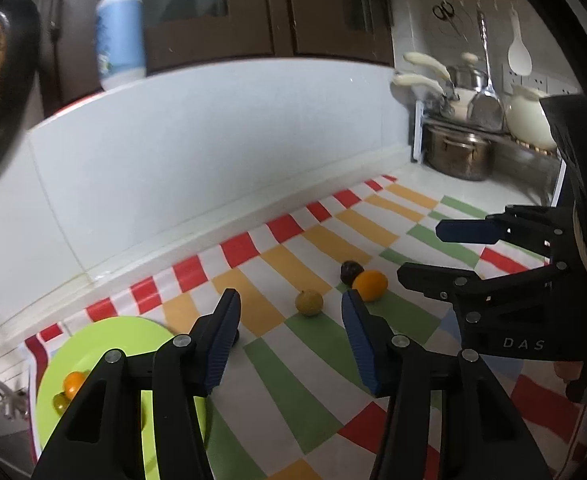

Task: Organize fruits
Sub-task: 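Withdraw both open tools from the plate toward the remaining fruits, then grasp the small orange with the right tool while the left tool grasps the yellow round fruit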

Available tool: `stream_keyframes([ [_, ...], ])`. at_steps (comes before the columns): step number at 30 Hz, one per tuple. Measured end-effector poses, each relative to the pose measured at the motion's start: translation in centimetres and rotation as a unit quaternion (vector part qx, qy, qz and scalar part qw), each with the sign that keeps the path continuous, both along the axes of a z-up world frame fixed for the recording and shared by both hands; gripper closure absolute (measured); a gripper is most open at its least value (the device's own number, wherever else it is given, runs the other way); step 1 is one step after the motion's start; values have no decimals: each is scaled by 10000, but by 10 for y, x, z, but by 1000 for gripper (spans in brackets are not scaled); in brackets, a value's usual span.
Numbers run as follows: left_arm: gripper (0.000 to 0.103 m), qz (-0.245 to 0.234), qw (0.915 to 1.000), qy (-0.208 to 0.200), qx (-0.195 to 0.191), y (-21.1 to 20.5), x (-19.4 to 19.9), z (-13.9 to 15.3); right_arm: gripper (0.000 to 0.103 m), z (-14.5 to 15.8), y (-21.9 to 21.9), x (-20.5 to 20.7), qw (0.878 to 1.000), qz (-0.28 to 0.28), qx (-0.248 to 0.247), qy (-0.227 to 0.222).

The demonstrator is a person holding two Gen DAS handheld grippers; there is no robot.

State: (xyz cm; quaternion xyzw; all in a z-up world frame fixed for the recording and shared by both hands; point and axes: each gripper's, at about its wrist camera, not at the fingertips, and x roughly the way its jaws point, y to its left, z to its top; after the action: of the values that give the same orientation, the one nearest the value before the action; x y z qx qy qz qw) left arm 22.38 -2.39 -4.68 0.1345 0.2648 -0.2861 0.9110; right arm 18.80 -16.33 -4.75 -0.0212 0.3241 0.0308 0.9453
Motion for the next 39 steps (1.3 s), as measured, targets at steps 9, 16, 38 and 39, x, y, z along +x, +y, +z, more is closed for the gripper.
stream_keyframes([
  [9,62,-310,9989,333,122,-15,28,-26,44,-29,-2,26,9993,75,38,362],
  [16,63,-398,9973,548,284,-25,46,-43,47,-47,-7,42,9979,145,52,634],
  [38,74,-483,9886,1358,430,-55,84,-68,65,-70,-22,69,9930,326,387,1072],
  [39,75,-468,9883,1374,464,-56,85,-69,65,-69,-24,69,9928,301,423,1076],
])
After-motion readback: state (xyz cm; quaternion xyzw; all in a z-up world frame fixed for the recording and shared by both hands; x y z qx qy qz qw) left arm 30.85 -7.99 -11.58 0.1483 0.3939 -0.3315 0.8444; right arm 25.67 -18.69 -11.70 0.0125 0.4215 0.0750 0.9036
